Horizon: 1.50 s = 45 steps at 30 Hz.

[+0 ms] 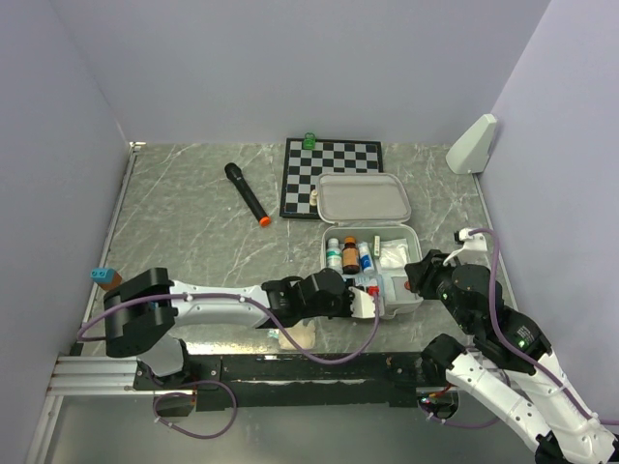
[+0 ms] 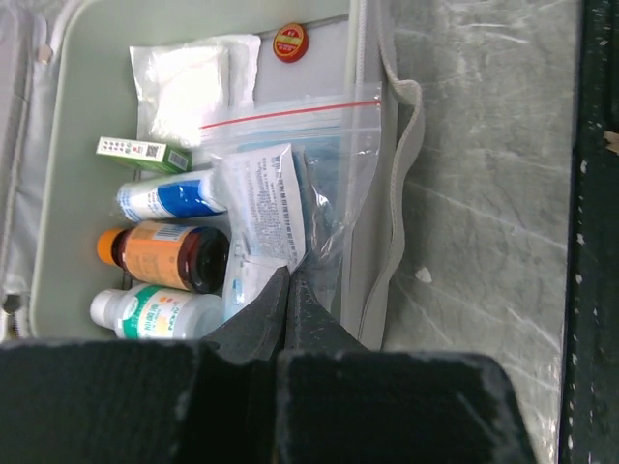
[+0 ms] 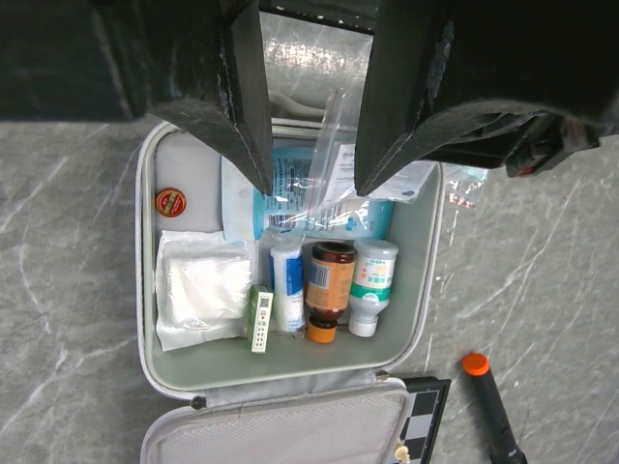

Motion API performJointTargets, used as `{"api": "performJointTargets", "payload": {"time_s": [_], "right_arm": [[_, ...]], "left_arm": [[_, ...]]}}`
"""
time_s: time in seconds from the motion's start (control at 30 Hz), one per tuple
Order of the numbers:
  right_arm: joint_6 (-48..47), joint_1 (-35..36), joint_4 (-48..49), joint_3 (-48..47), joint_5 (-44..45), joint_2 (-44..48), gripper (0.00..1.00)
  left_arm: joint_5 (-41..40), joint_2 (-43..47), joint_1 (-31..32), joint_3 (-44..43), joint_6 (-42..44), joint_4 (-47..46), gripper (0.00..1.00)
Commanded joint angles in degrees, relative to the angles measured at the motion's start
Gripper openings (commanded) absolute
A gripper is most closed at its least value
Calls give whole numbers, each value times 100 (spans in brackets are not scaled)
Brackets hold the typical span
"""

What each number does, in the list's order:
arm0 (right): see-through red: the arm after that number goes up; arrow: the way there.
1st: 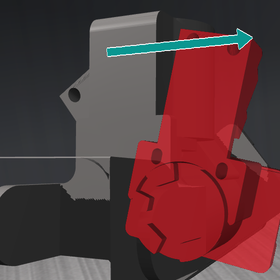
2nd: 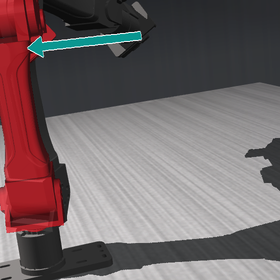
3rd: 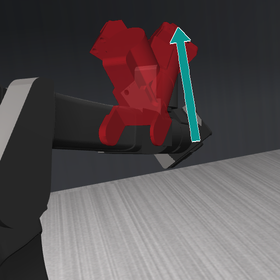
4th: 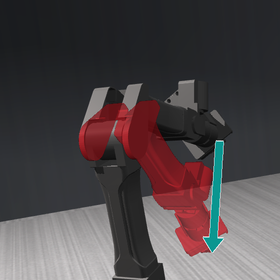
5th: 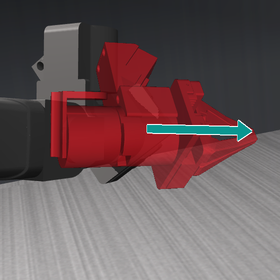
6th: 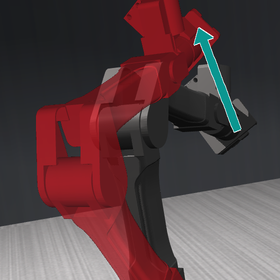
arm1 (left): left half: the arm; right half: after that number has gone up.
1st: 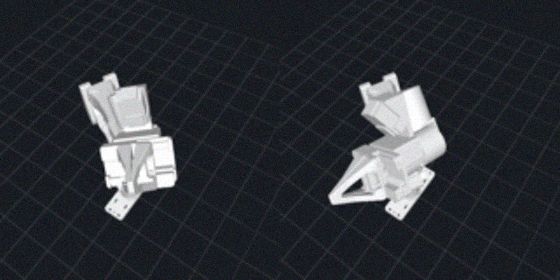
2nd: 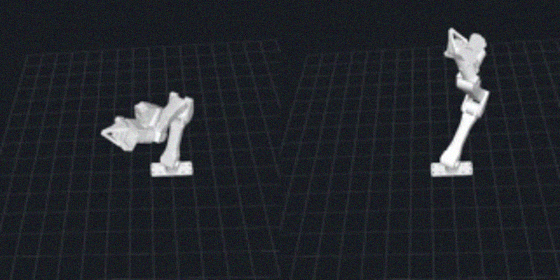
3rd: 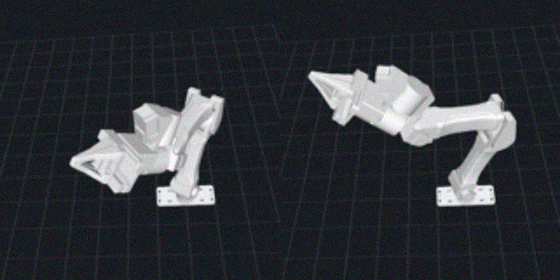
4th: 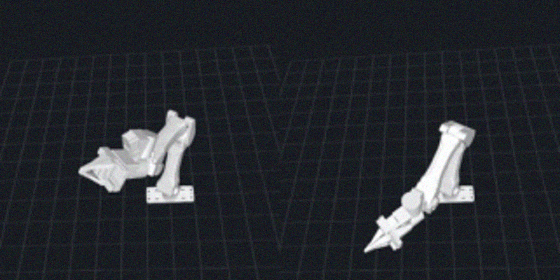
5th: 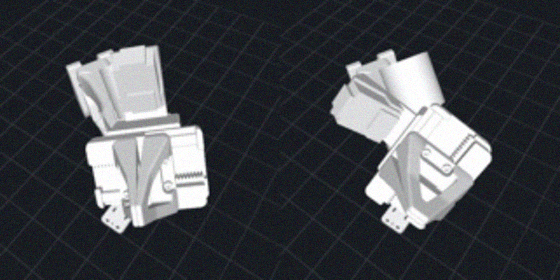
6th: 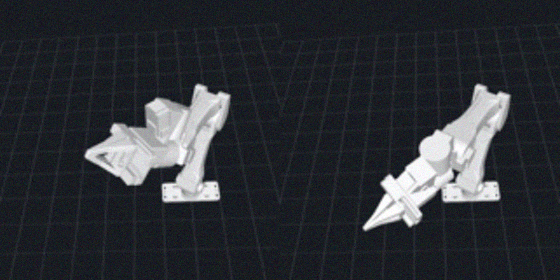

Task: Organize the medicine kit
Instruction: Place the medical item at the medicine box.

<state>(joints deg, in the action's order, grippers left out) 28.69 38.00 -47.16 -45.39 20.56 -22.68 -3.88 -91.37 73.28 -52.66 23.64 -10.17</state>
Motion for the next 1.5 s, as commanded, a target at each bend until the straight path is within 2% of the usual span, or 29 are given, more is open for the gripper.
{"api": "performJointTargets", "payload": {"time_s": [0.0,0.13,0.43,0.6,0.83,0.87,0.93,1.03,1.07,1.27,1.33,1.47], "right_arm": [[-4,15,154,-225,71,-44,46],[5,6,172,-234,27,-70,46],[32,6,163,-208,18,-53,46],[58,15,172,-173,10,-62,46],[67,15,189,-164,-8,-70,46],[67,6,189,-164,-8,-79,46],[67,15,215,-155,-16,-88,46],[84,6,242,-146,-52,-140,46],[93,15,251,-137,-69,-167,46],[111,15,382,-41,-218,-219,46],[15,6,548,64,-542,-281,40],[-170,-3,866,232,-1448,-824,32]], "left_arm": [[309,261,46,28,343,314,1],[151,-38,38,-86,370,508,1],[37,-311,29,-323,282,297,2],[-209,-469,38,-639,18,481,25],[-473,-22,38,-438,-114,235,55],[-517,136,38,-403,-157,200,61],[-657,400,38,-333,-193,112,84],[-772,725,38,-271,-280,104,99],[-807,848,38,-245,-307,138,97],[-957,1218,38,-77,-623,270,98],[-1114,1149,29,-191,-982,445,99],[-1054,999,-242,-385,-2097,982,82]]}}
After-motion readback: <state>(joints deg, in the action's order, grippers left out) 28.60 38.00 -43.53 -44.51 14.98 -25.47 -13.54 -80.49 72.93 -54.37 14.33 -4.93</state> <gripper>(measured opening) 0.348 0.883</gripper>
